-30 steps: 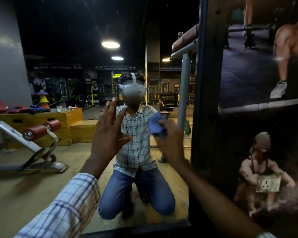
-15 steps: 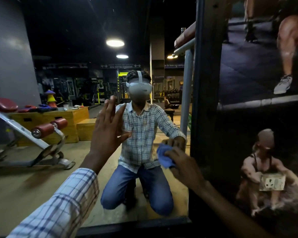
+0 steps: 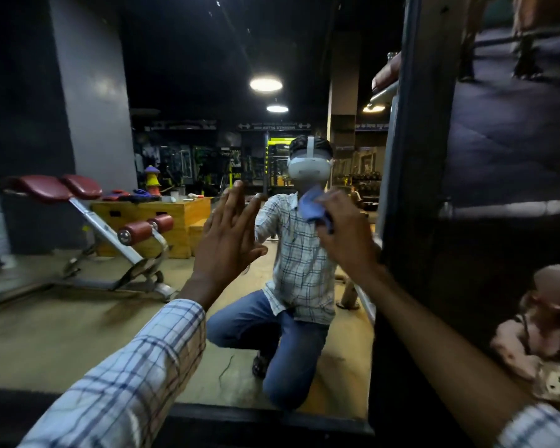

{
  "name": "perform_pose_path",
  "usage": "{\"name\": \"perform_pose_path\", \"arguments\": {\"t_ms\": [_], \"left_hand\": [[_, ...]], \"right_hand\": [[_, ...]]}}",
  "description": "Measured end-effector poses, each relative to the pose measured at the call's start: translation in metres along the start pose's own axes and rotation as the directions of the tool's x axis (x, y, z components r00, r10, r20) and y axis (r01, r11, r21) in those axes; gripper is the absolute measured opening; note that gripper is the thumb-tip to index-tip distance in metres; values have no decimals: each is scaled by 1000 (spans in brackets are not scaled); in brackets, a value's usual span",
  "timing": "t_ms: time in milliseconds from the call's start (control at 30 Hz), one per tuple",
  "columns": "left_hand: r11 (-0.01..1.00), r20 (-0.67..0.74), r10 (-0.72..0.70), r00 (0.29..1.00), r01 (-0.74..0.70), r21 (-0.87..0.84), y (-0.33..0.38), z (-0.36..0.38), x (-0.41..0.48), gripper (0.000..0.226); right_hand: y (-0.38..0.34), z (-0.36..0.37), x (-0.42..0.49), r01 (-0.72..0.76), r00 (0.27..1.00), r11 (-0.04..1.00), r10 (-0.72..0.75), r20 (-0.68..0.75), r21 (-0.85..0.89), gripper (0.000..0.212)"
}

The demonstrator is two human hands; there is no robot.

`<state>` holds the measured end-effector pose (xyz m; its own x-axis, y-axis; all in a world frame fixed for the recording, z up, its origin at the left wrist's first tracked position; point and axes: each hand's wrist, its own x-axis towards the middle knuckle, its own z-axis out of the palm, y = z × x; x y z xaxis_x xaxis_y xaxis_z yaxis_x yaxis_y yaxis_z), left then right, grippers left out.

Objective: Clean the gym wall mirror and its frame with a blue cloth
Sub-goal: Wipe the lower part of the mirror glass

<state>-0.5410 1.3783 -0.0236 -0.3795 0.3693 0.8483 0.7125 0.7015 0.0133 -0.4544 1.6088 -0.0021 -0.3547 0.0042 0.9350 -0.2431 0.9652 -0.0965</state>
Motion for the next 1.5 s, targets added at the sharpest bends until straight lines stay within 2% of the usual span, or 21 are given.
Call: {"name": "perform_pose_path", "arguments": {"t_ms": [33,67,100,133,167,233,300,633,1033,1333,1500], "left_hand": [[1000,-1,-8,1000,8,4,0,0,0,113],[1000,-1,-9,1000,9,8,0,0,0,113],[1000,-5,-3,1000,3,9,0,1,0,113],[1000,-7,5,1000,-5,12,-1,2,0,112],[1000,-5,11,1000,-11,19,-2,2,0,112],[999,-9,23,1000,-22,30,-5,1,0,112],[998,-17,50,999,-49,33,-9,0,-1,111],[995,-68,81,994,-76,66,-18,10,-5,109],[989,-84,148,985,-148,9,-39,17,-8,96],[986,-81,169,982,-168,26,-94,9,-21,92],[988,-61,147,987,-143,58,-133,-1,-35,100]], "right_hand": [[6,-11,19,-95,981,995,100,-166,39,23],[7,-21,35,-185,920,978,208,-333,99,20],[6,-24,47,-243,851,959,282,-443,143,20],[1,-20,53,-256,830,956,294,-475,144,23],[-8,-11,53,-234,859,964,265,-438,124,27],[-23,16,40,-137,957,988,151,-248,73,37],[-28,32,27,-72,988,997,75,-137,25,47],[-27,39,27,-25,966,999,35,-258,44,34],[-39,50,32,-81,907,995,94,-411,51,21],[-47,51,33,-130,895,990,137,-424,46,22],[-51,44,38,-160,918,986,165,-361,44,20]]}}
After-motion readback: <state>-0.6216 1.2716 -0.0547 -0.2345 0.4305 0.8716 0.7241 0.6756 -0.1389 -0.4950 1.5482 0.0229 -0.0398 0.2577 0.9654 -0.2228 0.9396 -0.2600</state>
